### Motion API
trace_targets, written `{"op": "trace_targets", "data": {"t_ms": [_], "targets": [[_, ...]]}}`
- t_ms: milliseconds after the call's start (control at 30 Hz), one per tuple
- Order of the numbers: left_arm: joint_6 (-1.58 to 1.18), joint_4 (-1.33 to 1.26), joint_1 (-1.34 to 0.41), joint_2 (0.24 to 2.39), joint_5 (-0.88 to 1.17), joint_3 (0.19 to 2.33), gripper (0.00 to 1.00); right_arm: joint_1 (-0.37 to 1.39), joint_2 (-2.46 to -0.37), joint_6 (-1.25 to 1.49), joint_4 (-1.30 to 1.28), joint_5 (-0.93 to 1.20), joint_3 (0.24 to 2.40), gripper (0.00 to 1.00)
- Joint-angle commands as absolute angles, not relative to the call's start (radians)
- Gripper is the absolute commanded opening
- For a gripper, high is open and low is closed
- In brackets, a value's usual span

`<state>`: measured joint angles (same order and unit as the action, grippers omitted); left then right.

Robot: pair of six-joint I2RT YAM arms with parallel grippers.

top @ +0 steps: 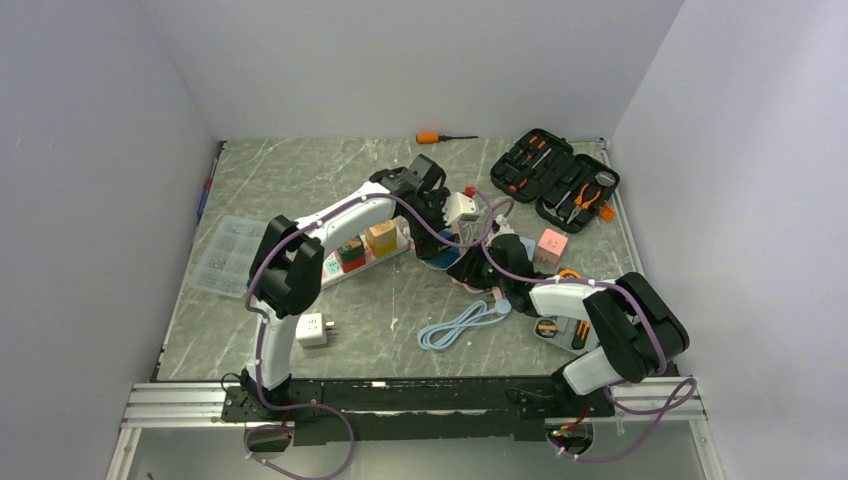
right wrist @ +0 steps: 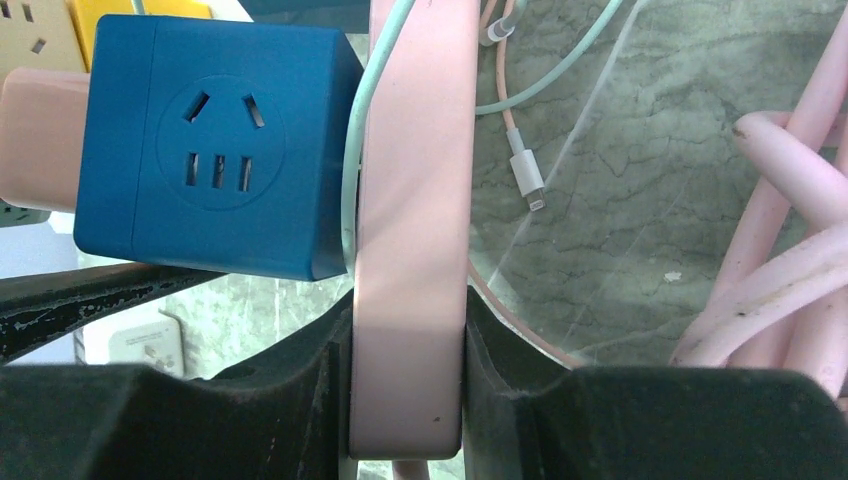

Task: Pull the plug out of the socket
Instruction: Remove the plug from the socket.

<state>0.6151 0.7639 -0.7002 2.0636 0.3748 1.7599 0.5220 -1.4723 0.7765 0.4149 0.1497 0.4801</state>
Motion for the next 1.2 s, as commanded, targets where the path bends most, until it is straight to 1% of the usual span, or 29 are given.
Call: {"op": "trace_targets", "data": {"t_ms": [0, 167, 300, 567, 667, 700, 733, 767, 833, 867, 900, 1167], "targets": [[0.62, 0.755, -0.71, 2.053, 0.48, 1.74, 1.0, 0.518, -1.43, 0.842, 0.717, 0.337, 0.493, 0.0], [0.627, 0.783, -0.713, 2.048, 0.501, 1.729, 0.99, 0.501, -1.436, 0.865, 0.755, 0.365, 0.484, 0.0], [0.612, 0.753, -0.715, 2.034, 0.483, 1.692, 0.99, 0.502, -1.438, 0.863, 0.756, 0.369, 0.49, 0.0], [0.592, 0.783, -0.726, 2.08, 0.449, 1.754, 0.99, 0.507, -1.421, 0.837, 0.732, 0.351, 0.496, 0.0], [0.594, 0.804, -0.73, 2.095, 0.475, 1.779, 0.99, 0.516, -1.416, 0.827, 0.721, 0.343, 0.504, 0.0], [0.596, 0.814, -0.731, 2.101, 0.487, 1.787, 0.95, 0.519, -1.415, 0.822, 0.714, 0.34, 0.506, 0.0], [0.604, 0.831, -0.731, 2.108, 0.502, 1.799, 0.88, 0.52, -1.413, 0.819, 0.712, 0.339, 0.506, 0.0], [0.61, 0.841, -0.731, 2.112, 0.509, 1.805, 0.76, 0.521, -1.412, 0.816, 0.711, 0.338, 0.505, 0.0], [0.622, 0.857, -0.73, 2.113, 0.499, 1.81, 0.23, 0.523, -1.413, 0.804, 0.701, 0.331, 0.501, 0.0], [0.624, 0.859, -0.73, 2.11, 0.474, 1.808, 0.02, 0.522, -1.416, 0.801, 0.697, 0.329, 0.495, 0.0], [0.636, 0.878, -0.731, 2.105, 0.464, 1.81, 0.0, 0.519, -1.418, 0.797, 0.694, 0.326, 0.49, 0.0], [0.71, 0.943, -0.713, 2.022, 0.358, 1.754, 0.0, 0.5, -1.485, 0.763, 0.646, 0.267, 0.475, 0.0]]}}
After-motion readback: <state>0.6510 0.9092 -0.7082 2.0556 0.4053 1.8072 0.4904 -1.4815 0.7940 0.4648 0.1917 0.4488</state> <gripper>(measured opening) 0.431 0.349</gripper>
